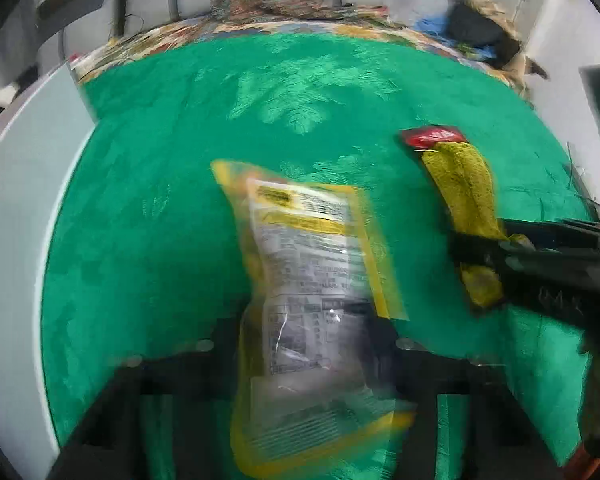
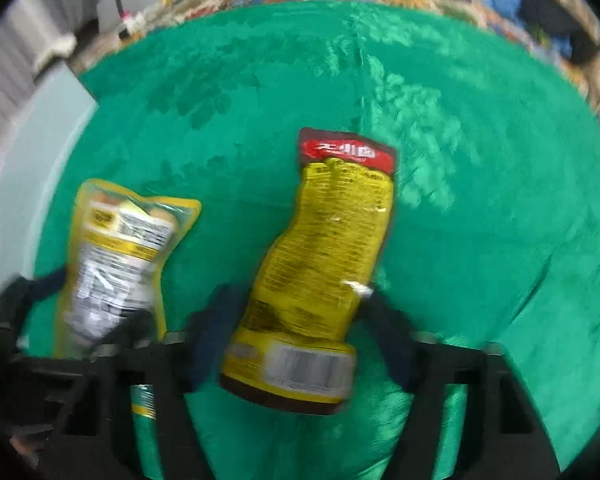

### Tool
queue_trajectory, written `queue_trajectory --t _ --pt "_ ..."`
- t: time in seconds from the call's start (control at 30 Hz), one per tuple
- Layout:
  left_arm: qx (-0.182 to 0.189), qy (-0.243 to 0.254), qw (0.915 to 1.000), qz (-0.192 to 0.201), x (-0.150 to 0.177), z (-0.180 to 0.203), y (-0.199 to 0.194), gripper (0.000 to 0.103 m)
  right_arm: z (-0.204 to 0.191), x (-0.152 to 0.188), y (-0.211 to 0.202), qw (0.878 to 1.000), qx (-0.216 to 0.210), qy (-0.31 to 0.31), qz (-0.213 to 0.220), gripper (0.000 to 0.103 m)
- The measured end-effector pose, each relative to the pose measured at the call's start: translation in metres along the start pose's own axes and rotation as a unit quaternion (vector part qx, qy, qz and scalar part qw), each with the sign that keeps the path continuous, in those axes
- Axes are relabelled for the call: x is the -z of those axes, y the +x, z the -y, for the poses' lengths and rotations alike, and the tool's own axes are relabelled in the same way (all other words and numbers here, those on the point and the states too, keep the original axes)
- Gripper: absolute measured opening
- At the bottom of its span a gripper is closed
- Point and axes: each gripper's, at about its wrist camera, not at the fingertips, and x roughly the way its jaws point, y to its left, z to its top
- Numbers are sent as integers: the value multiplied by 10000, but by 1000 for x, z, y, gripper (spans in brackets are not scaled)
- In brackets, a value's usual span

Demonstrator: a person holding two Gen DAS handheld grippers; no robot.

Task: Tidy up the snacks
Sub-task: 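Hold the peanut packet in the left gripper while the right grasps the yellow-and-red packet, then carry both packets over the white box and open both grippers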

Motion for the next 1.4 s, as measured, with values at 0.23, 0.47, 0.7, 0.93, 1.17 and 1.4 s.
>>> queue_trajectory --t 0.23,0.47,0.7,0.93,1.17,1.4 --pt "997 -906 9906 236 33 -37 -43 36 75 27 -30 9691 -1917 1546 104 36" --pt "1496 -1518 9753 577 83 -63 -91 36 79 72 -60 9403 -2841 1852 307 36" --pt "1833 -1902 9597 956 118 -83 -145 36 50 100 -89 9234 -3258 1923 648 36" --pt "2013 -2217 9425 1481 126 -125 -201 36 9 87 -128 9304 -3258 1352 1000 36" --pt "1231 -2507 9379 2060 144 -229 -266 36 -70 68 -174 9141 -3830 513 1228 36" --pt "151 -2772 9442 1773 173 -326 -261 32 -217 41 -176 9074 -4017 -760 975 37"
